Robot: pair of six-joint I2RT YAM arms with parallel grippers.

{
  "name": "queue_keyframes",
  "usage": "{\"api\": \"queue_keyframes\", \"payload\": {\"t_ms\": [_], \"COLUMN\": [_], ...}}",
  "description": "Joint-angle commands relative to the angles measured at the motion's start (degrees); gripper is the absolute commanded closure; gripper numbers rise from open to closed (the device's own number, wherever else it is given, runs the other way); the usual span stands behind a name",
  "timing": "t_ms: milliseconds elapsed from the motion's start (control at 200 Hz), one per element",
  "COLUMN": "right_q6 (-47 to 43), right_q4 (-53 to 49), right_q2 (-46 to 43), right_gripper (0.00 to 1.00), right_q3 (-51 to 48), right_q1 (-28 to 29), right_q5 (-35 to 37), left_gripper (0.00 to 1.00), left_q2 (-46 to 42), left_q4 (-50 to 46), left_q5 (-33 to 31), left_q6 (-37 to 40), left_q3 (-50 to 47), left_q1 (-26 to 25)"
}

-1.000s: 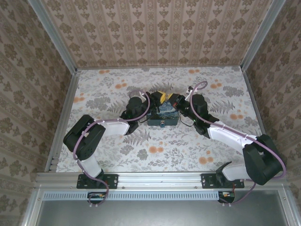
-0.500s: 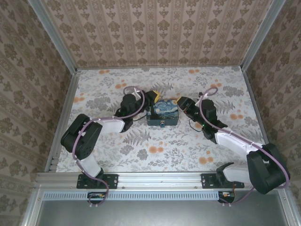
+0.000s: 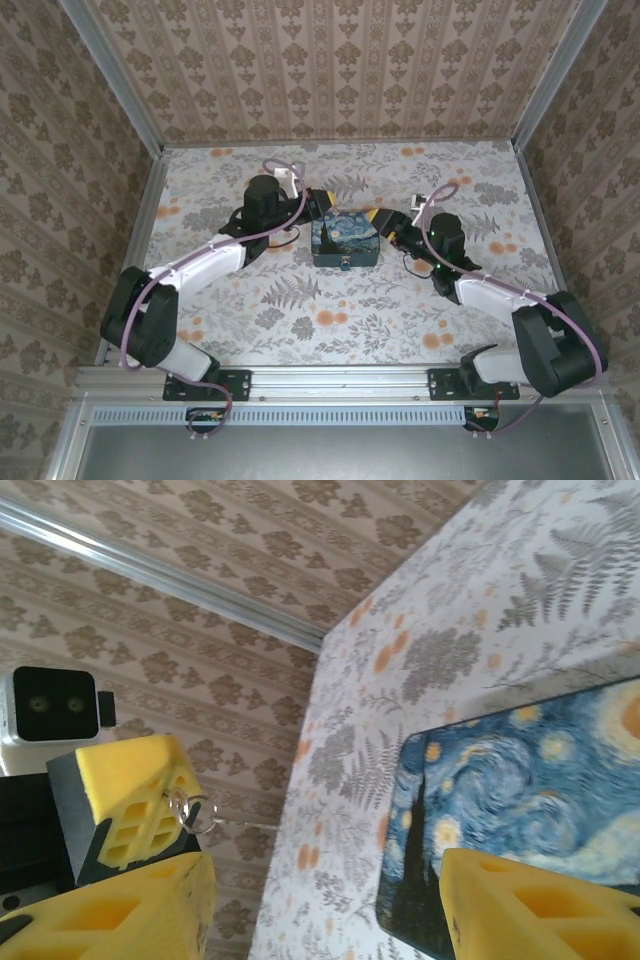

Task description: Unlock a padlock with a key

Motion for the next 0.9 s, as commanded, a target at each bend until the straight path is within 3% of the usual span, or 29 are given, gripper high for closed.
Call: {"api": "queue_keyframes", "payload": {"t_ms": [0, 515, 895], "right_q6": [2.7, 6.8, 7.2], "right_q4": [12.0, 28.7, 30.6], "right_q2": [2.5, 15.0, 17.4], "right_gripper": [0.38, 0.44, 0.50], "right_q3": [-0.2, 3.8, 5.6], "right_q1": [0.8, 4.5, 5.9], "right_q5": [-2.7, -1.7, -1.5], "left_gripper": [1.00, 1.00, 1.00], "left_q2": [-0.5, 4.7, 8.3], "left_q4": [-4.6, 11.3, 19.9], "left_q5": [1.3, 6.2, 6.4], "left_q6": [8.0, -1.9, -9.7], "left_q3": [0.8, -1.5, -2.3], "left_q1": [0.2, 0.0, 0.0]}}
